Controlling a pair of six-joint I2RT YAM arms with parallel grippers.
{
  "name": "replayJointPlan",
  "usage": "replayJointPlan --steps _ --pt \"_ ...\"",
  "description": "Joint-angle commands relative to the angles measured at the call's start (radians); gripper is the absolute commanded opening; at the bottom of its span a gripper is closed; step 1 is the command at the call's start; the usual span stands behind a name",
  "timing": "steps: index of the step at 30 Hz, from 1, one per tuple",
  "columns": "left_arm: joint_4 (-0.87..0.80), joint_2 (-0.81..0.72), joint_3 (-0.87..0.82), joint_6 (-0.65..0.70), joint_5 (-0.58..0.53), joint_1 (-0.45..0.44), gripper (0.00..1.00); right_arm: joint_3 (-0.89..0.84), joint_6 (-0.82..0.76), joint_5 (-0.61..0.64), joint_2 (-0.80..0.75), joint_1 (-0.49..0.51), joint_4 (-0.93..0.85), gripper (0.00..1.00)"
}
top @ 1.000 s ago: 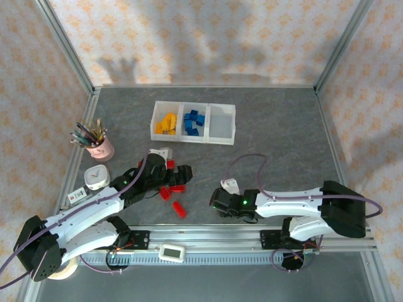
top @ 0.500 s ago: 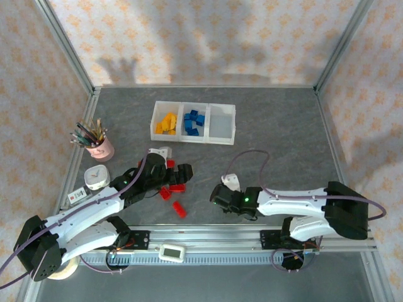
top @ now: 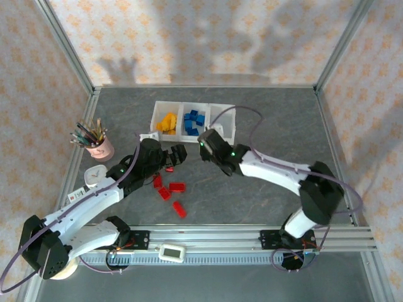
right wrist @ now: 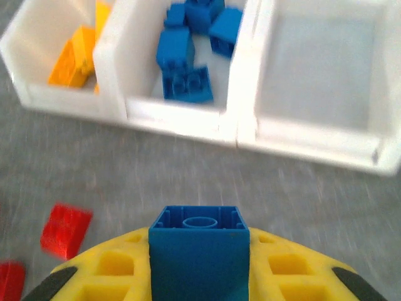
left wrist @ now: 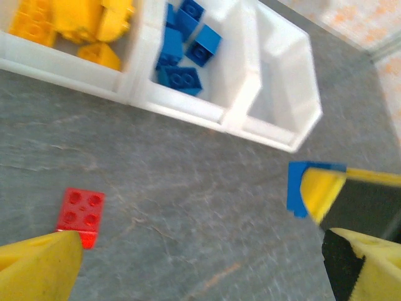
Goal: Sort the legos into containers by color
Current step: Place the lego in the container.
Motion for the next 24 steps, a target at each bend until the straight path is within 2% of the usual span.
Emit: replayJointPlan --steps 1,10,12,14,17,20,24 --pt "-0.024 0.02 0.057 0.011 -0.061 0.045 0.99 0.131 -0.097 -0.005 0.117 -0.05 0.06 0.23" --pt "0.021 0.098 0.126 0.028 -0.087 0.1 0.99 0.49 -0.178 0.02 0.456 -0.147 0.082 0.23" --pt "0.02 0.106 0.133 0.027 -0.096 0.105 0.99 0.558 -0.19 0.024 0.509 -0.162 0.06 0.26" --pt "0.023 0.106 0.133 0.026 -0.104 0.106 0.99 0.608 -0.211 0.027 0.547 -0.169 0.052 0.34" --pt "0.03 0.1 0.127 0.025 -0.103 0.11 0.99 0.662 -0.241 -0.005 0.568 -0.169 0.037 0.48" --pt "0.024 0.094 0.127 0.02 -0.098 0.114 0.99 0.67 -0.254 -0.011 0.541 -0.169 0.024 0.53" --pt "0.013 0.077 0.115 0.021 -0.093 0.113 0.99 0.589 -0.259 -0.075 0.434 -0.168 0.029 0.58"
